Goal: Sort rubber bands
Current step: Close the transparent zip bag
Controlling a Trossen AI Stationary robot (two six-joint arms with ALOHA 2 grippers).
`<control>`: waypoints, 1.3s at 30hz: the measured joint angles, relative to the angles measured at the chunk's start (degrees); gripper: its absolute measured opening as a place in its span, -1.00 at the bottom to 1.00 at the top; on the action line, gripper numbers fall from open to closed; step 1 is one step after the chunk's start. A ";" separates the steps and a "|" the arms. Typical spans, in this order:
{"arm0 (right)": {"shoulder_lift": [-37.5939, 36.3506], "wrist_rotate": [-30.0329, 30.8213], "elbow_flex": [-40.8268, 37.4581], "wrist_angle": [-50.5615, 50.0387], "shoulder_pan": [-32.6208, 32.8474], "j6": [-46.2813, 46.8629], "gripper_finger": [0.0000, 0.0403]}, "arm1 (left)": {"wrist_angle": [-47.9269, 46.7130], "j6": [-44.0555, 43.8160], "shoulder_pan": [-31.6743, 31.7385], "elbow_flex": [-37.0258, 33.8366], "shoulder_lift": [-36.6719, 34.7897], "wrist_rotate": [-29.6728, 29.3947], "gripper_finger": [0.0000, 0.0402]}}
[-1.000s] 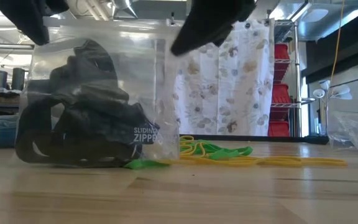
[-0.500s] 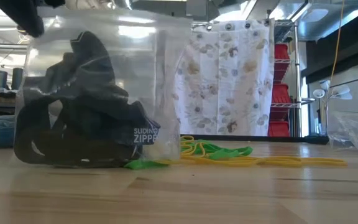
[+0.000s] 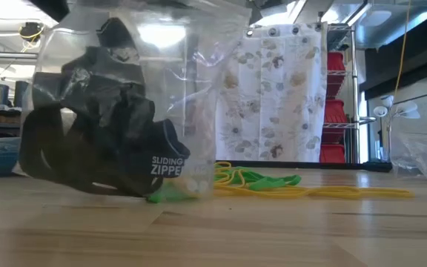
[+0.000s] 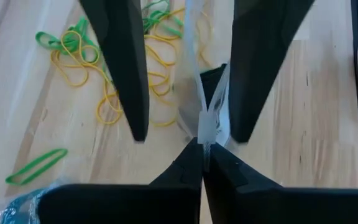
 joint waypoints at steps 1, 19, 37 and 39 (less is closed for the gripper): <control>0.04 0.00 0.00 -0.11 -0.04 0.01 -0.14 | -0.07 -0.04 0.04 0.00 0.00 -0.02 -1.00; 1.34 -1.53 0.02 -0.51 0.02 -0.05 -0.86 | -0.18 -0.16 0.02 0.00 0.00 -0.24 -1.00; -3.38 -0.41 -0.07 -15.81 0.11 -0.03 -0.93 | -0.62 -1.06 -0.53 0.00 0.00 -0.42 -1.00; -4.27 -0.37 -0.04 -16.90 0.11 0.03 -0.93 | -0.51 -1.05 -0.50 0.00 -0.01 -0.45 -1.00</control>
